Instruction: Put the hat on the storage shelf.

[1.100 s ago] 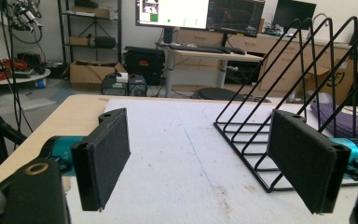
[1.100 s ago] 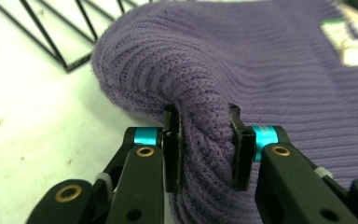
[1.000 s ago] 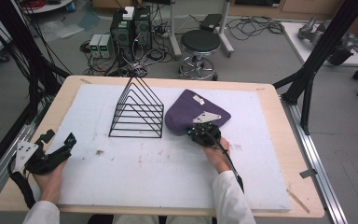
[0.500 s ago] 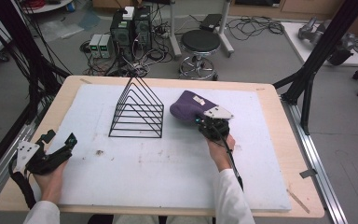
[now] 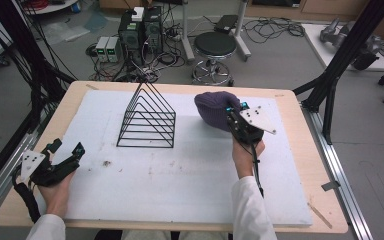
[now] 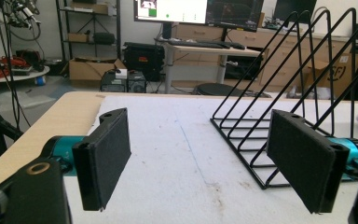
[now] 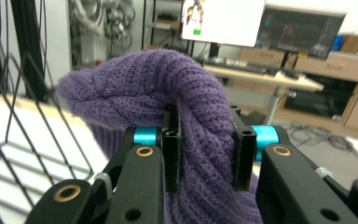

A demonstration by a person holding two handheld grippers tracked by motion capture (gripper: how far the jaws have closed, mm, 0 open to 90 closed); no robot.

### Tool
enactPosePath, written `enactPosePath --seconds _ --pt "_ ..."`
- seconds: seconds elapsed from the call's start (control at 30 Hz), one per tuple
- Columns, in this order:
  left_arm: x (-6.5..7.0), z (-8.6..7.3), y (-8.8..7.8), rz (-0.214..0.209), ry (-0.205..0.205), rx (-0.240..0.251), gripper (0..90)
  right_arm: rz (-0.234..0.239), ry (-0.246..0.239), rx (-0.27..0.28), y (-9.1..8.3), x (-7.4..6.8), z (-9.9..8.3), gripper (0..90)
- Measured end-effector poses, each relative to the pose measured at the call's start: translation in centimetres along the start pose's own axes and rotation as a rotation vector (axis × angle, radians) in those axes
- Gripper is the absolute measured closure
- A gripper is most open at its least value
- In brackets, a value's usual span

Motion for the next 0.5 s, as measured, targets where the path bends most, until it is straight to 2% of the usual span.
enactPosePath --seconds 0.2,0.37,0.5 --pt "0.1 0.0 0.0 -0.002 0.002 -0.001 21.9 -0.020 -0.029 0.079 -1.1 -0.6 1.6 72.2" --pt "0.1 0.0 0.0 -0.004 0.002 0.000 21.9 -0.037 -0.096 0.163 -1.9 -1.6 4.1 72.1" --pt "0.1 0.0 -0.1 -0.004 0.002 0.000 21.9 -0.041 -0.101 0.230 -2.7 -2.1 5.9 72.0"
Point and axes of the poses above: each handheld gripper's, and its own axes: y roughly forward along the jaws, z roughly out of its top, x roughly to its right, the point moved 2 cm from there along y, roughly forward along the jaws, and after that the axes turned 10 degrees about z, right-handed, at the moved point
